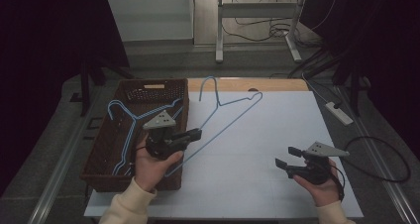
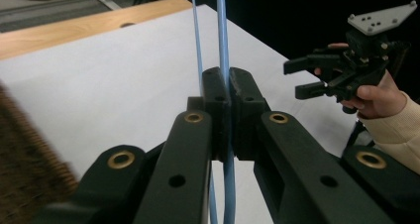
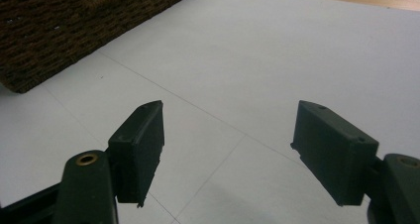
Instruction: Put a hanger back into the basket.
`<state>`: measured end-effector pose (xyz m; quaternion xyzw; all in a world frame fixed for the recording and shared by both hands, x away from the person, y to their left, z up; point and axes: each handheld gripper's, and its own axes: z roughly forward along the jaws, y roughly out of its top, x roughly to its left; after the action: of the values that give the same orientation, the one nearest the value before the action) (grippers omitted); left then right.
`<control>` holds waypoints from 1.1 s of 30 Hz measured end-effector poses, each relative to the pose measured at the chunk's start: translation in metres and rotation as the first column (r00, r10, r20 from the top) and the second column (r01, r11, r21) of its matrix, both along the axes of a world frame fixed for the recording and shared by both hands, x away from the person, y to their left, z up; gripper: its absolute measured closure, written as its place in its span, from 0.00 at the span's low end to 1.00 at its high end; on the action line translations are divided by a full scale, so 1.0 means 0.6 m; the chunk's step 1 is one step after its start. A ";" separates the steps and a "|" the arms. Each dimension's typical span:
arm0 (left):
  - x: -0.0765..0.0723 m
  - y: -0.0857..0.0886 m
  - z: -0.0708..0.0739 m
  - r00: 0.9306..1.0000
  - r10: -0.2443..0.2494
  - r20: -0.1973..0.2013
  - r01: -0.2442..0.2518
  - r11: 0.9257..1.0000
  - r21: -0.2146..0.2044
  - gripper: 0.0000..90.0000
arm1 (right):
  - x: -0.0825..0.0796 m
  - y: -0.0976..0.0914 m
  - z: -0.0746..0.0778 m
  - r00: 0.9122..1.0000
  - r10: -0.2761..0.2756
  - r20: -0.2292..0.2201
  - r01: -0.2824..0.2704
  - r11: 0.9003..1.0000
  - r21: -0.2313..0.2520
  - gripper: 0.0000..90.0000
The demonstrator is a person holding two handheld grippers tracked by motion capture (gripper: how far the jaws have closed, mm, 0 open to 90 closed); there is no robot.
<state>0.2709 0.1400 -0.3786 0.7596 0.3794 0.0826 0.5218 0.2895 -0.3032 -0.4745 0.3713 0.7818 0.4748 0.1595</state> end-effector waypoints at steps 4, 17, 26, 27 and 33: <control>0.001 0.032 0.005 1.000 0.028 0.013 -0.028 1.000 -0.007 0.97 | 0.001 0.001 -0.002 1.000 0.000 -0.006 0.000 1.000 -0.012 0.32; -0.003 0.124 0.024 0.991 0.125 0.048 -0.124 0.992 -0.036 0.97 | 0.002 -0.002 -0.006 1.000 -0.011 -0.009 0.010 0.999 -0.035 0.32; 0.001 0.193 0.018 0.977 0.209 0.041 -0.208 0.978 -0.015 0.97 | 0.003 -0.001 -0.008 1.000 -0.014 -0.013 0.013 0.999 -0.049 0.32; 0.001 0.198 0.016 0.976 0.215 0.040 -0.214 0.977 -0.012 0.97 | 0.003 -0.001 -0.008 1.000 -0.014 -0.014 0.013 0.999 -0.050 0.32; 0.001 0.239 0.001 0.965 0.263 0.022 -0.263 0.965 0.007 0.97 | 0.004 -0.001 -0.009 1.000 -0.016 -0.017 0.015 0.998 -0.054 0.32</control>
<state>0.2712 0.2834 -0.3783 0.7041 0.4711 0.1608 0.5064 0.2918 -0.3038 -0.4798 0.3770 0.7928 0.4492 0.1661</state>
